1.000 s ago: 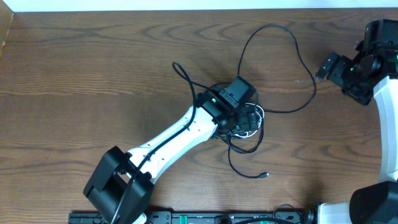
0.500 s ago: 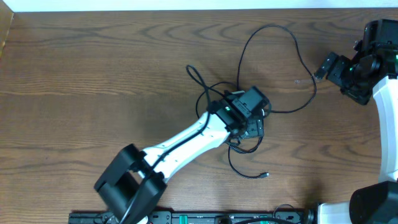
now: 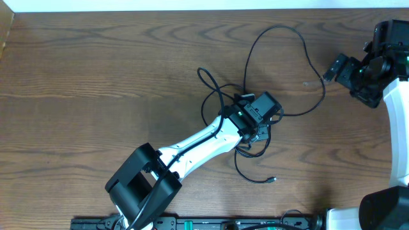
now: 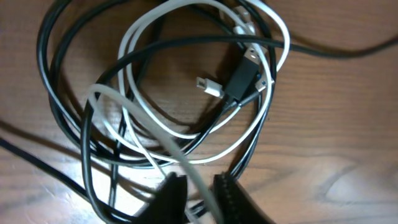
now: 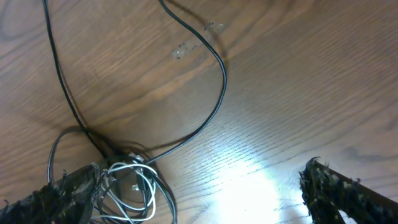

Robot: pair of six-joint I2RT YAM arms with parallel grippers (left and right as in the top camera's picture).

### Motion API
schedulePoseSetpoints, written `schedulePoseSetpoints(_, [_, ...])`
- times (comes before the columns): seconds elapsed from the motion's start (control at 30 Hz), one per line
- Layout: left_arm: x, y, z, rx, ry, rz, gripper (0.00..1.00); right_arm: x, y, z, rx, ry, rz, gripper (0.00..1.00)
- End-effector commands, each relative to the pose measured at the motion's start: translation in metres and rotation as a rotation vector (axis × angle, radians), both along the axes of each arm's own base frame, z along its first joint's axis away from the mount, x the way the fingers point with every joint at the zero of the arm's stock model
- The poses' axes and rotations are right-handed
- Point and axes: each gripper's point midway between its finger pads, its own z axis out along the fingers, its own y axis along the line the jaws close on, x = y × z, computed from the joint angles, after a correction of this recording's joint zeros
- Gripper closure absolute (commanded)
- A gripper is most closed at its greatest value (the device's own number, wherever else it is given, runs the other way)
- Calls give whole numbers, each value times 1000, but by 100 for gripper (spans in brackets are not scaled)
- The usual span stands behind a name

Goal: Untangle cables

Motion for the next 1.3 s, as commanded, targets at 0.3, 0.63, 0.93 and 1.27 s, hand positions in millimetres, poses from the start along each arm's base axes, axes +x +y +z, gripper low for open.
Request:
schedulePoseSetpoints(0.3, [3,-9,88,-178,-136,-34,92,-2,8,-4,12,16,11,1])
schedulePoseSetpoints(0.63, [1,-7,219,-476,-390,-38,92,-1,30,-4,7,18,84,1])
schedulePoseSetpoints(0.93, [7,8,325,-724,-657,-33,93,-1,50,-4,-7,17,162,1])
schedulePoseSetpoints(1.27, [15,41,423,-959,-928,28,92,-5,57,-12,-8,39,182,1])
